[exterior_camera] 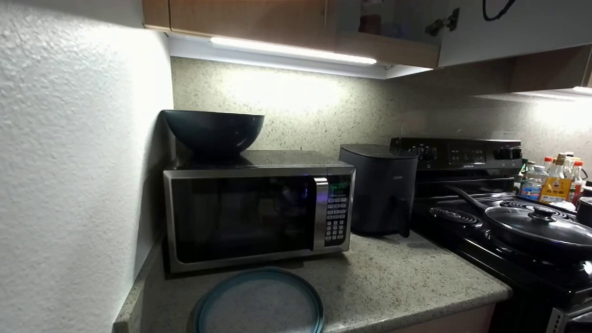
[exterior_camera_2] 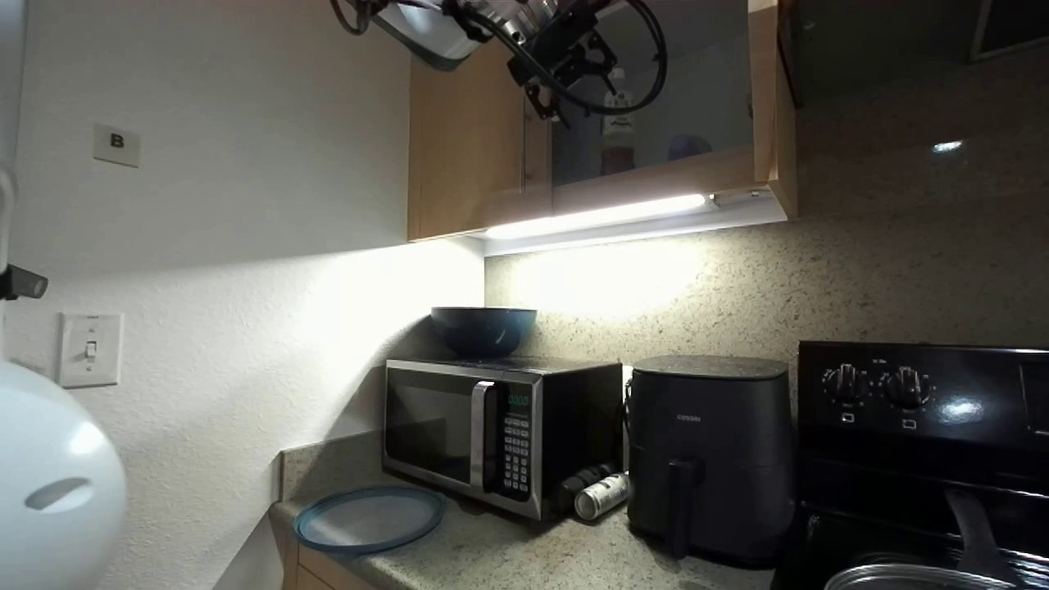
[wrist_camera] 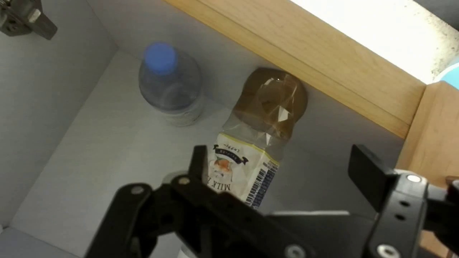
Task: Put the bottle in the cupboard on the microwave
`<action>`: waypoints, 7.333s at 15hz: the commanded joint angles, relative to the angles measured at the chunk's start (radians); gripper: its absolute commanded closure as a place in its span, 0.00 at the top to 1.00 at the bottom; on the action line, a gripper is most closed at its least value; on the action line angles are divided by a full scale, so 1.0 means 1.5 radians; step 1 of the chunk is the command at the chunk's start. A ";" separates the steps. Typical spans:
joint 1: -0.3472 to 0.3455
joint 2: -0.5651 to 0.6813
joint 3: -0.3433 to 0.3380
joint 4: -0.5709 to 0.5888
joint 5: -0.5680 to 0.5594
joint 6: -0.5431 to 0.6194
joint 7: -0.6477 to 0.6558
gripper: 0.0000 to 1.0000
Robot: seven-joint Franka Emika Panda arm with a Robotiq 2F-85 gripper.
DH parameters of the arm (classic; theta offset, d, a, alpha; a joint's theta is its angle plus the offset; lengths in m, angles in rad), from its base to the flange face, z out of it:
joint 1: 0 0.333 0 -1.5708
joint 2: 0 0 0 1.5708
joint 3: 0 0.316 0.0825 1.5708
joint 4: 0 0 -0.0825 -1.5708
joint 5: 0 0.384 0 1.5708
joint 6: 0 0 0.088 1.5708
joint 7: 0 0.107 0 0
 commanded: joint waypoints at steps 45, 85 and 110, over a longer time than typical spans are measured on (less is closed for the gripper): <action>-0.014 0.178 -0.022 0.166 0.357 0.076 -0.119 0.73; -0.110 0.353 0.025 0.432 0.670 -0.082 -0.349 1.00; 0.030 0.276 -0.153 0.421 0.292 -0.198 0.031 0.51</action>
